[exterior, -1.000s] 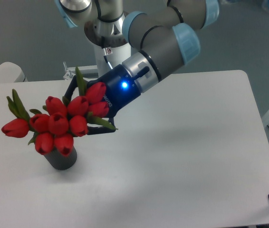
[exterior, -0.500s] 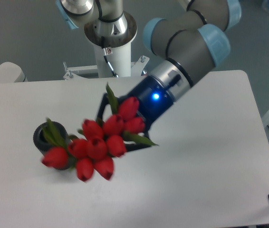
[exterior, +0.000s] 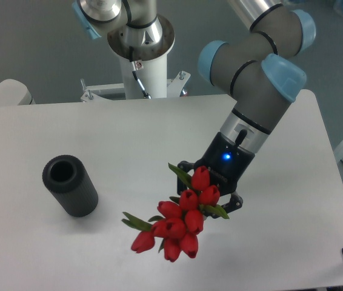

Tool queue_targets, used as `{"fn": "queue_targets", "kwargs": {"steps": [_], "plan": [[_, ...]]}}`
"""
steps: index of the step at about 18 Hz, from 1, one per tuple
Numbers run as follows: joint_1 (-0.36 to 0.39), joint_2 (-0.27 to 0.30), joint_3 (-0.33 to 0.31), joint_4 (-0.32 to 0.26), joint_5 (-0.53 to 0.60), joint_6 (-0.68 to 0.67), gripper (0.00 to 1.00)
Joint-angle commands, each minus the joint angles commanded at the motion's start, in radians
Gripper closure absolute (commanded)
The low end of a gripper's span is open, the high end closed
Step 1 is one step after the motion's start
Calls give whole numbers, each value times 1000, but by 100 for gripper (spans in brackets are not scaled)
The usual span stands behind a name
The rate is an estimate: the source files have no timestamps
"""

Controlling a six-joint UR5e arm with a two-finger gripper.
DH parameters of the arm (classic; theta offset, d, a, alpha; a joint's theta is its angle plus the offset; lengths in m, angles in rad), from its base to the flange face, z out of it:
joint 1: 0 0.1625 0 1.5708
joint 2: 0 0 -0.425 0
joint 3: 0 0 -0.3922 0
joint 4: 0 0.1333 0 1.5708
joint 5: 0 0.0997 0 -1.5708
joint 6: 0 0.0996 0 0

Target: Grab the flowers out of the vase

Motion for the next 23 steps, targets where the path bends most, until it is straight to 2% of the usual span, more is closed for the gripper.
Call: {"fn": "queue_targets", "kwargs": {"steps": [3,5,8,12,15,18,23], "plan": [[-3,-5,11,-58,178,66,79],[-17,-15,35,-92,284,68,83],[-41,-47,75,-95,327,74,81],[-113,-74,110,-121,540,163,80],[-118,-95,143,-147,572,164,81],[-133,-106,146,-163,626,204,81],[-133,-101,147,-177,631,229,81]]}}
